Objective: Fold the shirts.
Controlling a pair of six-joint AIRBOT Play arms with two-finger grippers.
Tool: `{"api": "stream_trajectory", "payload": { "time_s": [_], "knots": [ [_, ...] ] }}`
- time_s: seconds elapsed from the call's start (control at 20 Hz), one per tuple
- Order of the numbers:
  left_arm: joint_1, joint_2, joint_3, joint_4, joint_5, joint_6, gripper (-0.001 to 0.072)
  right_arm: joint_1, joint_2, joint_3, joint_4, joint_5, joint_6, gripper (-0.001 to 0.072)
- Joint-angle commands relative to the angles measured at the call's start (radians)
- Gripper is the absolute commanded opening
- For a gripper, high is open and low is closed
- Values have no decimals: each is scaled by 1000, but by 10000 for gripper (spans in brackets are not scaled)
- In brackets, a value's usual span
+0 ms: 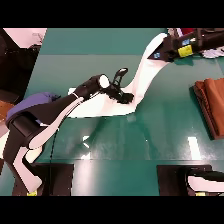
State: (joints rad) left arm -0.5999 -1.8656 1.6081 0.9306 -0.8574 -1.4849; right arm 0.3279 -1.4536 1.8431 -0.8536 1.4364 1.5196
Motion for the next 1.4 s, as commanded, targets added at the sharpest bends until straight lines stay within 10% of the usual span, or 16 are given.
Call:
{"api": "stream_trajectory", "payload": {
  "time_s": [0.0, 0.6, 0.8, 1.35],
  "knots": [
    [68, 60, 2, 62, -47, 0, 20, 65, -33, 2, 5, -34, -30, 19],
    [608, 526, 2, 290, -210, 97, 21, 396, -416, 138, 321, -320, -292, 31],
    [684, 566, 2, 290, -244, 97, 21, 496, -587, 242, 323, -425, -299, 596],
    [687, 566, -1, 292, -361, 106, 22, 143, -242, -285, 74, -135, -251, 474]
  ]
}}
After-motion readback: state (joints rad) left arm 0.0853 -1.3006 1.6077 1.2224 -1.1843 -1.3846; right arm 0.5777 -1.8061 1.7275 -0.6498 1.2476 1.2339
